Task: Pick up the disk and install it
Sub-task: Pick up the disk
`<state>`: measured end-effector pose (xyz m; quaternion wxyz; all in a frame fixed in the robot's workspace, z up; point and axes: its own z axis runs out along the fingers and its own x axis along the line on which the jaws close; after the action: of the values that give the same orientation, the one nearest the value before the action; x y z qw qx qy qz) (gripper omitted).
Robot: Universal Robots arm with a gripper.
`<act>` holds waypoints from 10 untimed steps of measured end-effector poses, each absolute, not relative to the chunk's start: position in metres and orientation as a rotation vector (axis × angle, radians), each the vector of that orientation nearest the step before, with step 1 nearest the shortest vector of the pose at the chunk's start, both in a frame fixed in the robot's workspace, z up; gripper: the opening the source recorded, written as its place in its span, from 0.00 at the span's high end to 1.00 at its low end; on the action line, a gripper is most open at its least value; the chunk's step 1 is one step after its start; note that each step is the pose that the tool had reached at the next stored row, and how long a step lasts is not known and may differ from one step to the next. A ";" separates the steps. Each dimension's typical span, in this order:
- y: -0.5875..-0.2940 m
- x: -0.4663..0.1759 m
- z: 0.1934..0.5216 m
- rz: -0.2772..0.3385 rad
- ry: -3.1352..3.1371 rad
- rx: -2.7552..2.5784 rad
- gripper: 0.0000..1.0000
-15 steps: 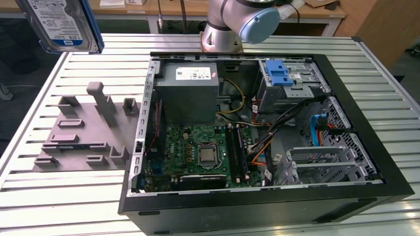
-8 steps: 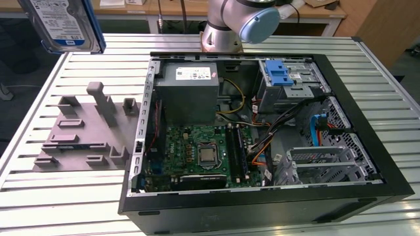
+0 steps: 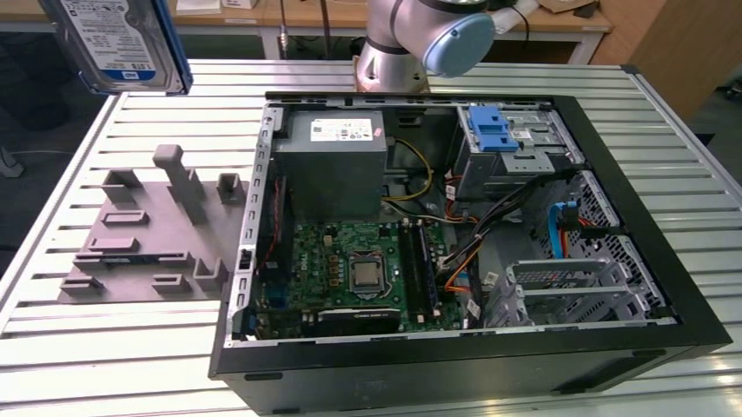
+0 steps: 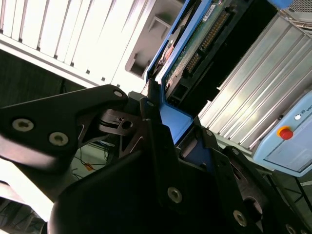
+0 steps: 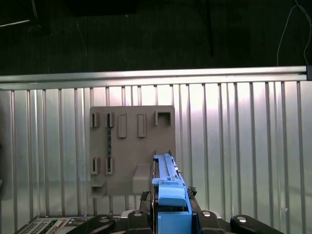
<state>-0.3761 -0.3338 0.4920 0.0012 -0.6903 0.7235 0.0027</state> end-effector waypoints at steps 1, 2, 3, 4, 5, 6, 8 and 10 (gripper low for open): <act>-0.334 -0.375 0.492 0.008 2.271 -2.167 0.64; -0.334 -0.375 0.492 0.008 2.271 -2.167 0.64; -0.334 -0.374 0.492 0.008 2.271 -2.167 0.64; -0.334 -0.374 0.492 0.008 2.271 -2.167 0.64; -0.334 -0.373 0.492 0.008 2.271 -2.167 0.64; -0.334 -0.373 0.492 0.008 2.271 -2.167 0.64; -0.334 -0.372 0.492 0.008 2.271 -2.167 0.64; -0.334 -0.371 0.492 0.008 2.271 -2.167 0.64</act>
<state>-0.3711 -0.3338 0.4920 0.0012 -0.6903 0.7235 0.0027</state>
